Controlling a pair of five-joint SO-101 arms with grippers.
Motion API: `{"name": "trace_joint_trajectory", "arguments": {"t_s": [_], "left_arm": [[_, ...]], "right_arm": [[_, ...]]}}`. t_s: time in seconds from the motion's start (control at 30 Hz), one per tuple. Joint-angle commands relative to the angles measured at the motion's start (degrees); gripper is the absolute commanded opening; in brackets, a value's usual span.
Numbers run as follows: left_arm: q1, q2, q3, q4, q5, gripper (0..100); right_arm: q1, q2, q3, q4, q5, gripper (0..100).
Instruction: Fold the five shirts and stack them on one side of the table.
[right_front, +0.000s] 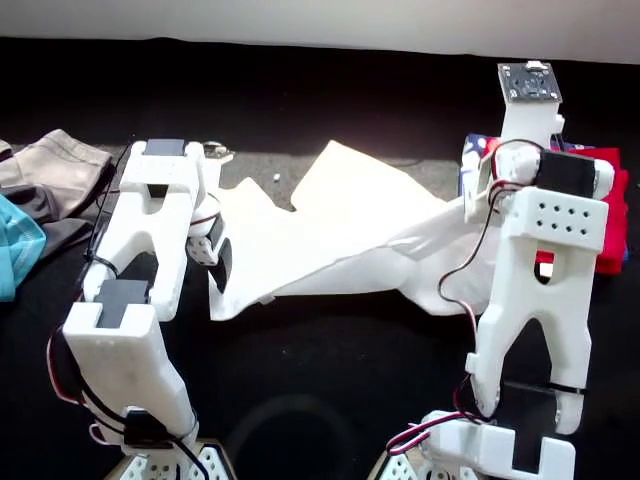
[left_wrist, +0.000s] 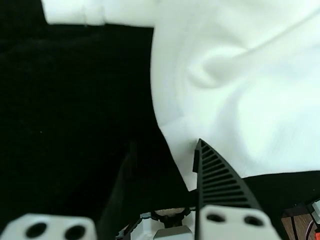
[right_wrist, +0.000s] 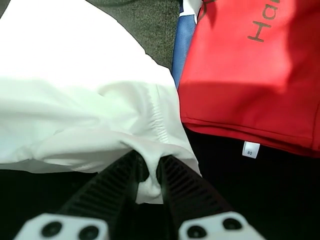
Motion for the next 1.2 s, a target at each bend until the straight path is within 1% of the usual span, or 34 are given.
{"name": "trace_joint_trajectory", "arguments": {"t_s": [0.0,0.07,0.23,0.3,0.37,0.57,0.7,0.83,0.93,1.03,1.1,1.17], "left_arm": [[-0.3,-3.0,3.6,0.4,0.4,19],[-0.1,-5.6,7.0,0.4,0.4,19],[3.4,-13.6,14.0,-2.2,0.4,19],[4.9,-16.2,16.8,-4.0,0.4,19],[5.9,-17.7,20.0,-7.6,0.8,19],[6.3,-17.5,24.8,-16.3,5.4,20],[6.5,-17.5,27.4,-19.7,5.4,20],[8.9,-17.1,29.9,-22.3,5.4,20],[10.5,-13.5,29.9,-22.9,5.5,19],[10.2,-9.9,27.0,-22.4,8.1,19],[10.2,-9.4,25.4,-22.1,8.3,19],[10.7,-9.5,24.0,-20.7,8.3,15]], "right_arm": [[0.3,-3.7,3.0,-0.7,0.4,0.5],[0.3,-3.7,5.1,-1.1,0.4,0.5],[-0.1,-4.2,8.5,-4.7,0.3,0.5],[-1.3,-4.2,9.5,-4.8,0.3,0.5],[-2.7,-4.2,10.2,-4.9,0.3,0.5],[-4.9,-4.2,11.5,-5.1,0.2,0.5],[-4.9,-4.2,11.5,-4.9,0.2,0.5],[-4.9,-4.2,11.5,-4.8,0.2,0.5],[-4.9,-4.2,11.5,-4.7,0.2,0.5],[-4.9,-4.2,11.5,-3.9,0.2,0.5],[-4.9,-4.2,11.5,-3.8,0.2,0.5],[-4.7,-4.2,11.5,-3.8,0.2,0.5]]}}
